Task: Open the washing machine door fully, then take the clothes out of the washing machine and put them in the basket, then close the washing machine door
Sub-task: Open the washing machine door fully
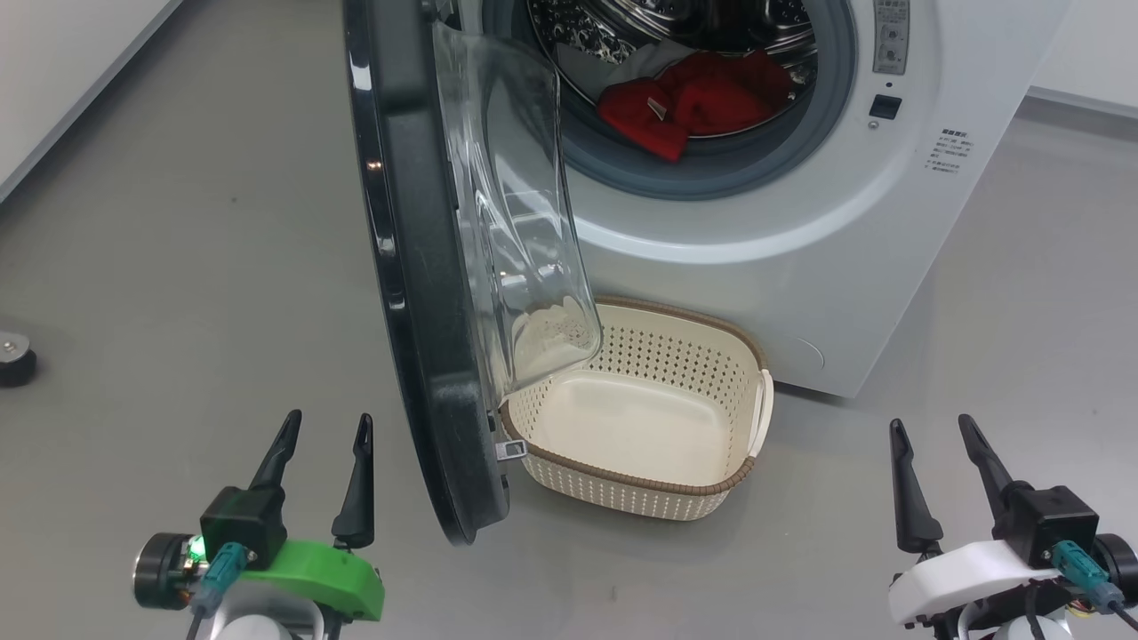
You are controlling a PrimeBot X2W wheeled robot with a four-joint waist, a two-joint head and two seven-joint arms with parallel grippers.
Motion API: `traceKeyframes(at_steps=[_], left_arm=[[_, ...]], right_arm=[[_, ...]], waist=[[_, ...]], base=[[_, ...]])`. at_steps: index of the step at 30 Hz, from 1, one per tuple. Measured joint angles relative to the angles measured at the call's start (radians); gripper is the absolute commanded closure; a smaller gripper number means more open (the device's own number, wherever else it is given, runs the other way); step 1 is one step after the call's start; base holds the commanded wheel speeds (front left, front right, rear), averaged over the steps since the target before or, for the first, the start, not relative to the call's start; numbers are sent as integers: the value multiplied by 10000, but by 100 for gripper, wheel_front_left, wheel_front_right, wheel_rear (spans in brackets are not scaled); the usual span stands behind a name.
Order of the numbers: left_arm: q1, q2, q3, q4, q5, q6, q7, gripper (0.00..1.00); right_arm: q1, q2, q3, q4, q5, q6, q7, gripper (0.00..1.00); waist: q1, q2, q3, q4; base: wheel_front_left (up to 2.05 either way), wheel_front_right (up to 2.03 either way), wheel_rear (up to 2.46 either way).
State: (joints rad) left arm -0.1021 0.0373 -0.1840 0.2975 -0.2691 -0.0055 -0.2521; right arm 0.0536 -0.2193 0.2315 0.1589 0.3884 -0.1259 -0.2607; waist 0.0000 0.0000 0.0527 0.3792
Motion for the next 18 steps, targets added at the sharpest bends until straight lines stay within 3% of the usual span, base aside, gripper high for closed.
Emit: traceKeyframes(at_steps=[18], left_arm=[[4,0,107,77,104,-2,0,0]], right_arm=[[566,725,-10,-337,-895,0,0,0]], waist=[[0,0,-38,-50]], base=[[0,0,0]])
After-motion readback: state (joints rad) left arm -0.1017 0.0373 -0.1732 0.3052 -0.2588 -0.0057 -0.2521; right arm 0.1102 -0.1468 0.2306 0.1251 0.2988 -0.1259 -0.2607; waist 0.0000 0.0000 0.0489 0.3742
